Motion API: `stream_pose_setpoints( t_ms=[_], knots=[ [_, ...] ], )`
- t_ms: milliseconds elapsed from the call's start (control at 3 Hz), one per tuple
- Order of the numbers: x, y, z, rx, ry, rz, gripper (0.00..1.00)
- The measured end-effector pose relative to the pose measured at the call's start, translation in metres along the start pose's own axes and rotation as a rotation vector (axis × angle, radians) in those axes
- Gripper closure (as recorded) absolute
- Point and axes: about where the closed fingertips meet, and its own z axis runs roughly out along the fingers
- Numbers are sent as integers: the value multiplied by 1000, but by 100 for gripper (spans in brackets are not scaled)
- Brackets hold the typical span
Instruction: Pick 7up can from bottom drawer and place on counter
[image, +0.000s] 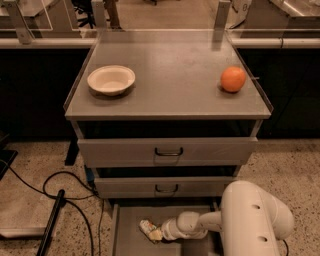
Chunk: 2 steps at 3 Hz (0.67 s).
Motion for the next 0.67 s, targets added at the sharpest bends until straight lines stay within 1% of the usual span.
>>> stream_pose_setpoints(
  t_ms=[333, 667],
  knots=[
    [0, 0, 0, 0, 0, 0, 100],
    [-2, 4, -1, -16, 0, -1, 100]
  ],
)
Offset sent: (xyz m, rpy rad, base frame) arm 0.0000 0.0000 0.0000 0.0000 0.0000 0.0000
